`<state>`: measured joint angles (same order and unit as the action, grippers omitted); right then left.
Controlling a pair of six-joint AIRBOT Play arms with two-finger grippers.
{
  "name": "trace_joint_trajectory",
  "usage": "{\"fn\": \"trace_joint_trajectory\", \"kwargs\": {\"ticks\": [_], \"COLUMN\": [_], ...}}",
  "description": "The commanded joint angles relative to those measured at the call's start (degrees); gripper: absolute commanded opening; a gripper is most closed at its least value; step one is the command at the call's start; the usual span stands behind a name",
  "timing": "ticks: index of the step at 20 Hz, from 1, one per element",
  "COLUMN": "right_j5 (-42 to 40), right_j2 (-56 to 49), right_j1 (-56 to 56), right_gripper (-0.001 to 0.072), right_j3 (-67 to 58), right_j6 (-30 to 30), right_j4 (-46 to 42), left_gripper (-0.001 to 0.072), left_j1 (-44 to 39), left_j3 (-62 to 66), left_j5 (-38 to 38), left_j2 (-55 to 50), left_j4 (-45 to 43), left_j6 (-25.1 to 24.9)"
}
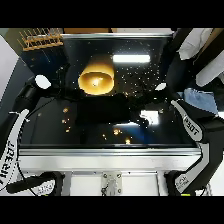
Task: Fold the clothes and pants, and hang the long-sleeved shirts on hangers.
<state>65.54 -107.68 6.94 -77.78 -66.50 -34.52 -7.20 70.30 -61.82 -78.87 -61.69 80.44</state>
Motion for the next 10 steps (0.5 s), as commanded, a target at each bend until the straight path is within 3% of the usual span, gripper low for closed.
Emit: {"fn": "trace_joint_trajectory", "kwargs": {"ticks": [1, 2, 3, 4, 5, 7, 8, 10], "right_j5": [-2.05, -2.62, -2.8, -2.73, -2.75, -2.73, -2.54, -2.45], "right_j2": [-2.38, -2.45, -2.47, -2.49, -2.47, -2.45, -2.29, -0.11], "right_j1": [2.56, 3.69, 4.76, 5.6, 6.34, 7.02, 6.86, 4.85], "right_gripper": [0.0653, 0.0651, 0.0554, 0.0376, 0.0269, 0.0143, 0.0014, 0.0014], "right_j3": [0.42, 0.42, 0.42, 0.42, 0.42, 0.2, -0.59, -2.51], "right_j6": [5.25, 5.27, 5.4, 6.8, 7.98, 8.28, 8.2, 6.73], "right_j4": [8.9, 8.9, 8.85, 8.9, 8.96, 8.98, 8.52, 6.51], "left_gripper": [0.0009, 0.0009, 0.0009, 0.0009, 0.0009, 0.0009, 0.0009, 0.0009], "left_j1": [-0.79, -0.79, -0.79, -0.79, -0.79, -0.79, -0.79, -0.79], "left_j3": [-0.42, -0.42, -0.42, -0.42, -0.42, -0.42, -0.42, -0.42], "left_j5": [1.01, 0.94, 0.94, 0.94, 0.9, 0.85, 0.76, 0.7], "left_j2": [0.13, 0.13, 0.13, 0.13, 0.13, 0.13, 0.13, 0.13], "left_j4": [0.28, 0.28, 0.26, 0.28, 0.28, 0.28, 0.28, 0.28], "left_j6": [-0.07, -0.04, -0.04, -0.04, 0.04, 0.5, 0.52, 0.55]}}
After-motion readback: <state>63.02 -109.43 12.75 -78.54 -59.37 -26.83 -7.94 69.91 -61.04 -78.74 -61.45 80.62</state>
